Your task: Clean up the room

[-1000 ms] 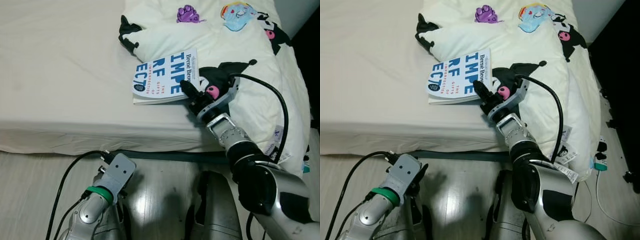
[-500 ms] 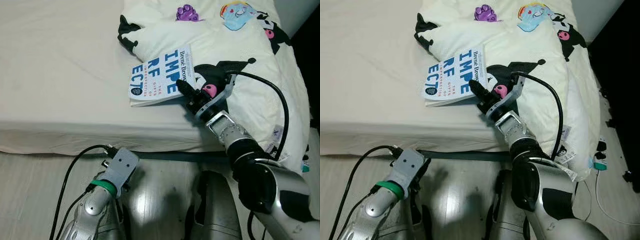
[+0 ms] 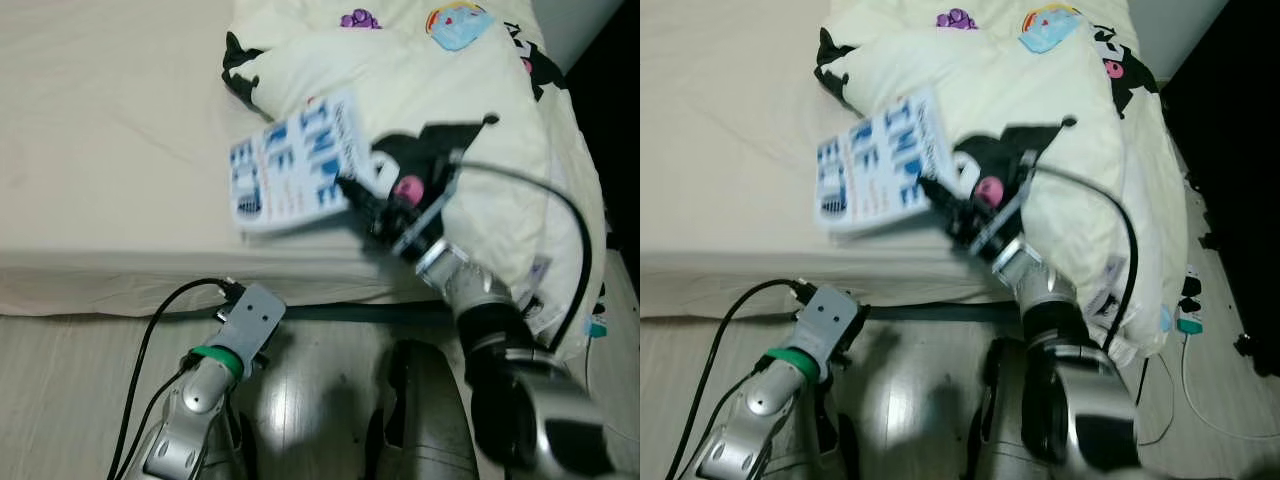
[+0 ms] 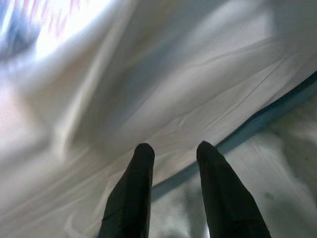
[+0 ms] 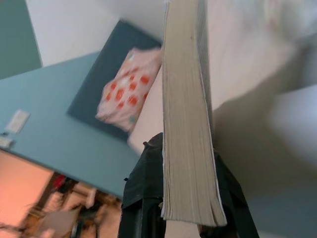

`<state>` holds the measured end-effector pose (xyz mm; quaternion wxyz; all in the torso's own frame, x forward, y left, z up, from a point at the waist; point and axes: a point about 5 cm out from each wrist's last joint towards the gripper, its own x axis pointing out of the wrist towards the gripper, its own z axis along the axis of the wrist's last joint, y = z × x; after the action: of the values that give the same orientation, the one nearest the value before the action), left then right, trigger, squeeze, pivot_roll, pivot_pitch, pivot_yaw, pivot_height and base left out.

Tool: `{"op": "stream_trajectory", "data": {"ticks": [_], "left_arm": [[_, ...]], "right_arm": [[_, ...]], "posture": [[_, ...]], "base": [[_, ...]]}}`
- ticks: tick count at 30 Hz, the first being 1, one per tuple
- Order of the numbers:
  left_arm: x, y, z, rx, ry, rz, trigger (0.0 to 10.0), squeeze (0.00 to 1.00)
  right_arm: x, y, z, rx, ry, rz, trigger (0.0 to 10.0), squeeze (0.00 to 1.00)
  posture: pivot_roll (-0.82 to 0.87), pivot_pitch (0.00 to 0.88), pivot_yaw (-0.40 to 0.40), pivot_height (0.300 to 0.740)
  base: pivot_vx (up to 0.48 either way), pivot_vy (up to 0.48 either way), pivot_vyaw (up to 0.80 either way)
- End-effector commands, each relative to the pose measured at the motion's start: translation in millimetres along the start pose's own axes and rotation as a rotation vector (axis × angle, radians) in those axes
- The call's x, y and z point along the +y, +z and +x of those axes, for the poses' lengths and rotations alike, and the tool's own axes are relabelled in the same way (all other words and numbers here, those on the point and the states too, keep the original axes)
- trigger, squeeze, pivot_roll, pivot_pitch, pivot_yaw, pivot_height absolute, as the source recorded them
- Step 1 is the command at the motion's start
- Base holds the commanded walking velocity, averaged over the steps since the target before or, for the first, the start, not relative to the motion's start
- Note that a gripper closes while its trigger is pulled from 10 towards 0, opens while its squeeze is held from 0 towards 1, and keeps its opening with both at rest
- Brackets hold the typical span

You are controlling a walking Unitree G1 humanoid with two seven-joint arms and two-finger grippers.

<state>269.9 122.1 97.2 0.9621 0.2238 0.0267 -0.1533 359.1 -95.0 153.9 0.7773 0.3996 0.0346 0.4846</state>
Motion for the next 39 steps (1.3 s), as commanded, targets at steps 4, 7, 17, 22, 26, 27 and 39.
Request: {"op": "stream_trajectory", "data": {"ticks": [4,7,17,22,26,27,39], "left_arm": [[-11.2,13,4.3,-0.088,-0.040,0.107,10.0,0.00],[-17.7,30,12.2,-0.165,-0.067,0.136,10.0,0.00],[-14.4,33,16.9,-0.171,-0.070,0.095,10.0,0.00],[-7.3,19,3.2,-0.123,-0.077,0.053,10.0,0.00],[3.8,4,-15.4,-0.050,-0.071,-0.046,10.0,0.00],[7.2,1,-17.9,-0.039,-0.055,-0.056,10.0,0.00],[42.4,43,5.1,-0.180,0.207,-0.176,10.0,0.00]], "right_arm": [[4.0,-1,-9.2,-0.040,0.029,0.034,10.0,0.00],[3.9,4,-17.7,-0.094,0.018,0.061,10.0,0.00],[9.2,29,-32.5,-0.222,-0.104,-0.131,10.0,0.00],[15.7,40,-31.1,-0.208,-0.264,-0.439,10.0,0.00],[36.4,60,-28.9,-0.259,-0.325,-0.698,10.0,0.00],[43.0,64,-27.0,-0.262,-0.316,-0.762,10.0,0.00],[67.6,61,-20.5,-0.295,-0.370,-1.026,10.0,0.00]], "posture": [[0.12,0.201,0.006,0.520],[0.11,0.198,0.010,0.520],[0.10,0.176,0.017,0.520],[0.10,0.167,0.018,0.520],[0.09,0.155,0.017,0.520],[0.09,0.148,0.013,0.520],[0.08,0.117,-0.003,0.520]], "base": [[0.000,0.000,0.00],[0.000,0.000,0.00],[0.000,0.000,0.00],[0.000,0.000,0.00],[0.000,0.000,0.00],[0.000,0.000,0.00],[0.000,0.000,0.00]]}}
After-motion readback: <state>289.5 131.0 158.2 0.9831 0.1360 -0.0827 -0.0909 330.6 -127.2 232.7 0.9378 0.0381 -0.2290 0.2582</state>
